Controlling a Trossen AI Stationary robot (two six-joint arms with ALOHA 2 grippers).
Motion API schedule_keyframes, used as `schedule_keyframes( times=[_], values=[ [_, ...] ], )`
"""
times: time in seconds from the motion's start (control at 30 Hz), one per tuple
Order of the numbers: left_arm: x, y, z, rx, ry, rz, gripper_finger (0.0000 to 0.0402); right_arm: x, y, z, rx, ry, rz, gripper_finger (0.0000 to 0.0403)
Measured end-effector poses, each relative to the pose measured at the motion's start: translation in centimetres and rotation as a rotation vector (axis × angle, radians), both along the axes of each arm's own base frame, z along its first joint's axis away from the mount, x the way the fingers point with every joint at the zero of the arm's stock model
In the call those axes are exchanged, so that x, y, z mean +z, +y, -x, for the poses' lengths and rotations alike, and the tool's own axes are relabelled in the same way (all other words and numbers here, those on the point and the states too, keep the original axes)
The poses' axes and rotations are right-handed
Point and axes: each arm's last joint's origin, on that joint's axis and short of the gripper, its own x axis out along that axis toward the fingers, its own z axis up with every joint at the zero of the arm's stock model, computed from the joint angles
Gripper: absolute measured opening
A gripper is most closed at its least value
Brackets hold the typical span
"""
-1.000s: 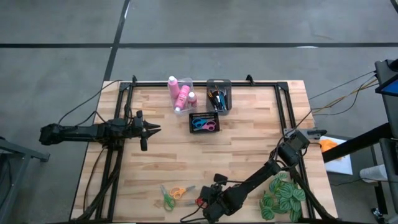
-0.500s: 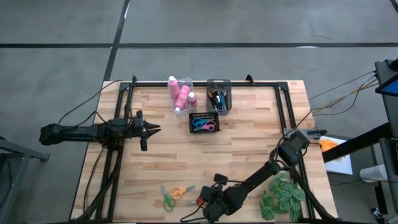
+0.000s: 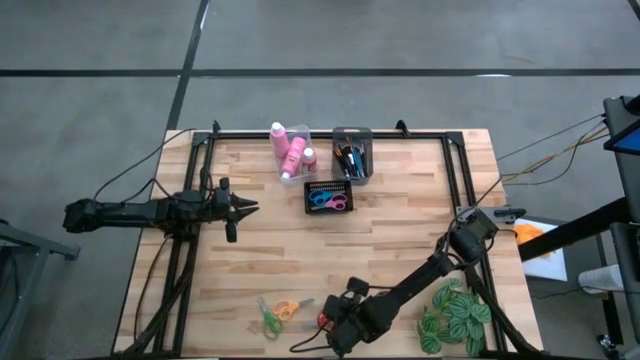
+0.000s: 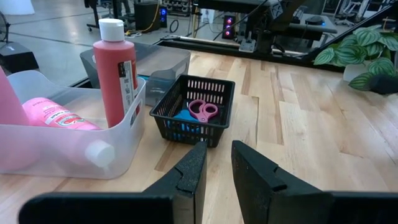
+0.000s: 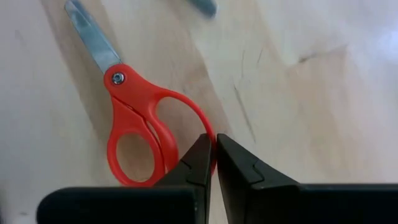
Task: Pick & Place Paint Supplies
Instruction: Put the red scissors into the black bin
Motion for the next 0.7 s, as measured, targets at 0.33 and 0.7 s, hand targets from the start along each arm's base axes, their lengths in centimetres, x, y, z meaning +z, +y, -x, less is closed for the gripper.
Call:
schedule_keyframes(
  times=[0.33, 0.7],
  values=[
    [0.0, 0.0, 0.0, 0.000, -0.001, 0.000, 0.0079, 2.9, -2.0, -1.1, -0.027, -0.070, -0.019, 0.0015],
    [0.0, 0.0, 0.0, 0.000, 0.000, 0.000, 0.0079, 6.8, -6.1, -1.9, 0.063, -0.076, 0.048, 0.0015]
  ],
)
